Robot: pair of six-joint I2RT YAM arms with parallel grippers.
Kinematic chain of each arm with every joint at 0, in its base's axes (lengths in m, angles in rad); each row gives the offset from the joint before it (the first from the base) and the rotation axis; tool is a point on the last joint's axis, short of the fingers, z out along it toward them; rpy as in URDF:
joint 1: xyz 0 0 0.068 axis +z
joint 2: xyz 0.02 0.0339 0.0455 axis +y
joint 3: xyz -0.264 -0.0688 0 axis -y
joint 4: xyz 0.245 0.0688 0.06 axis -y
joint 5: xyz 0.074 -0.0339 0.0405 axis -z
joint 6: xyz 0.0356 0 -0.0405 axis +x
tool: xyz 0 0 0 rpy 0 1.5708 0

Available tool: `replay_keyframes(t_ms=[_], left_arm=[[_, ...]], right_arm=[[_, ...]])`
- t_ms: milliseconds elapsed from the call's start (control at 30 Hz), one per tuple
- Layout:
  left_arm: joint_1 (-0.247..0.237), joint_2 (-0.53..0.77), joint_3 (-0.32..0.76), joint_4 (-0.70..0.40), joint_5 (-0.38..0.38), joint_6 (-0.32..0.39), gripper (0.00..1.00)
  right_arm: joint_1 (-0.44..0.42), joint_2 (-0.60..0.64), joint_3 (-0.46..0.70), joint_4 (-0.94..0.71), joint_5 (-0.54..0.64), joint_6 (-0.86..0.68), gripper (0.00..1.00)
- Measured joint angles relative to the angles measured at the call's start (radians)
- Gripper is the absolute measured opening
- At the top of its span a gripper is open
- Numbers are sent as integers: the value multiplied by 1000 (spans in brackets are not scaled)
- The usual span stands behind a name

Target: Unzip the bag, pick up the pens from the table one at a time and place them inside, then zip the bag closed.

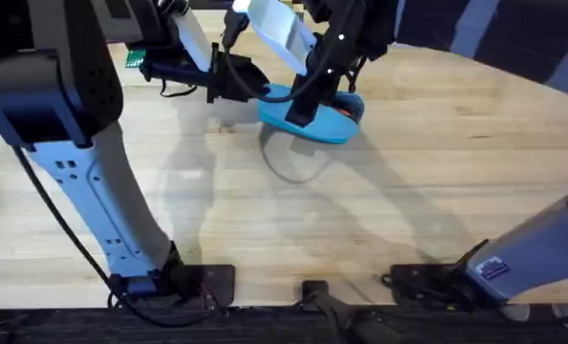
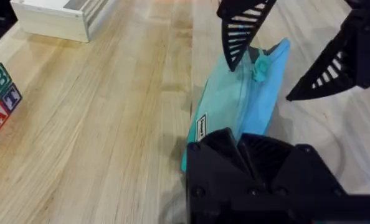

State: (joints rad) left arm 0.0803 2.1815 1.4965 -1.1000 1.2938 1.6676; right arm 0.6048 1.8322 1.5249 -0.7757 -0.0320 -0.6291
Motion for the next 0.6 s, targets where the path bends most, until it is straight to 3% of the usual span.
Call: replay_keyframes(t_ms=[167, 600], left_arm=[[0, 0, 0, 0, 0, 0, 41], [0, 0, 0, 0, 0, 0, 42]], right_arm=[[0, 0, 0, 1, 0, 0, 591], [0, 0, 0, 20, 1, 0, 516]])
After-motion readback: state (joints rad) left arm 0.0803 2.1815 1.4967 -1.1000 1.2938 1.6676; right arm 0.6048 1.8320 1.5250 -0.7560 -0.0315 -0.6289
